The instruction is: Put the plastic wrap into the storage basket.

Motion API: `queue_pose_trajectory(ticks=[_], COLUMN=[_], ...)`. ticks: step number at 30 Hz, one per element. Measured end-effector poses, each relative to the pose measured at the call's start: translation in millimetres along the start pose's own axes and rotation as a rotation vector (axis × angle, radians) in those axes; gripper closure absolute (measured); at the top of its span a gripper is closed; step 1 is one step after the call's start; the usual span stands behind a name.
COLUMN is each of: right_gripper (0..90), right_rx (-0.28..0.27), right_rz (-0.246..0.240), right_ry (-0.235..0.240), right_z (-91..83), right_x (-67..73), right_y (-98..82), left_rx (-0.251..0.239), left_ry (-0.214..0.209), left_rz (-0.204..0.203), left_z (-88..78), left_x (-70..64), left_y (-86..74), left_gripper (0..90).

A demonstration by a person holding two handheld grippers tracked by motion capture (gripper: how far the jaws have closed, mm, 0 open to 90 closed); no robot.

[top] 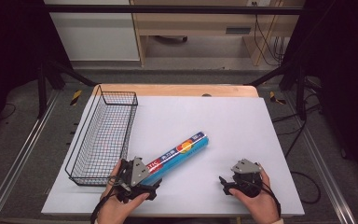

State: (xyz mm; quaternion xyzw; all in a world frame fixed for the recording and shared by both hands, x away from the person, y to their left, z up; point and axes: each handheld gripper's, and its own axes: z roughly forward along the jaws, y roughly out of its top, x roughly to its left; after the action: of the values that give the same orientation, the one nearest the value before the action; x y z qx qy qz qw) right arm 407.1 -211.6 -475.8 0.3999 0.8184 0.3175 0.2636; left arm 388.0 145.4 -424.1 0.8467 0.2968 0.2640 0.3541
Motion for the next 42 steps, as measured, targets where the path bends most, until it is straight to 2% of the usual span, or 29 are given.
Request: queue_pose_trajectory(ticks=[7, 10, 13, 17, 19, 23, 27, 29, 30, 31, 32, 34, 35, 39, 42], right_gripper=[13.5, 16.1, 18.4, 20.4, 21.2, 22.2, 22.4, 22.4, 22.3, 22.3, 21.7, 21.3, 21.3, 20.7, 20.5], right_rx=[0.009, 0.017, 0.021, 0.014, 0.009, -0.010, -0.016, -0.017, -0.015, -0.015, -0.018, -0.016, -0.016, -0.021, -0.015], right_rz=[0.010, 0.016, 0.016, 0.022, 0.025, 0.015, 0.013, 0.007, 0.005, 0.005, 0.003, -0.005, -0.005, -0.005, -0.004], right_ry=[-0.004, 0.003, -0.007, -0.005, -0.014, -0.011, 0.016, 0.032, 0.044, 0.044, 0.057, 0.064, 0.064, 0.075, 0.077], right_z=[0.1, 0.2, -0.6, -2.9, -5.0, -7.9, -7.6, -6.9, -6.0, -6.0, -5.2, -5.2, -5.2, -6.0, -4.9], right_x=[-0.4, -0.7, -0.7, -1.0, -0.4, 0.7, 1.6, 1.2, 1.6, 1.6, 2.1, 2.9, 2.9, 4.3, 3.5], right_y=[-0.5, -0.5, -0.3, -0.3, -0.2, -0.1, -0.5, -1.0, -0.9, -0.9, -0.6, -0.2, -0.2, 0.7, 1.0], left_rx=[0.011, 0.039, 0.037, 0.034, 0.030, 0.046, 0.114, 0.175, 0.224, 0.224, 0.283, 0.339, 0.339, 0.411, 0.459], left_ry=[-0.008, -0.031, -0.042, -0.056, -0.059, -0.080, -0.062, -0.066, -0.064, -0.064, -0.067, -0.068, -0.068, -0.069, -0.077], left_rz=[0.005, 0.001, -0.001, 0.023, 0.018, 0.029, 0.065, 0.089, 0.116, 0.116, 0.142, 0.157, 0.157, 0.184, 0.223], left_z=[0.6, 1.2, 1.0, -0.2, -0.1, 8.1, 23.2, 30.8, 37.2, 37.2, 44.6, 51.7, 51.7, 61.9, 73.7], left_x=[-1.2, -1.3, -2.1, -4.1, -4.2, -5.1, -4.5, -4.1, -4.6, -4.6, -4.3, -3.1, -3.1, 0.7, 1.4], left_y=[0.0, -1.1, -0.5, 3.4, 6.2, 16.9, 34.5, 46.0, 57.3, 57.3, 66.9, 74.3, 74.3, 85.1, 89.8], left_gripper=[7.9, 8.0, 8.1, 7.5, 7.0, 6.6, 7.4, 7.6, 8.1, 8.1, 7.8, 7.7, 7.2, 5.8, 5.5])
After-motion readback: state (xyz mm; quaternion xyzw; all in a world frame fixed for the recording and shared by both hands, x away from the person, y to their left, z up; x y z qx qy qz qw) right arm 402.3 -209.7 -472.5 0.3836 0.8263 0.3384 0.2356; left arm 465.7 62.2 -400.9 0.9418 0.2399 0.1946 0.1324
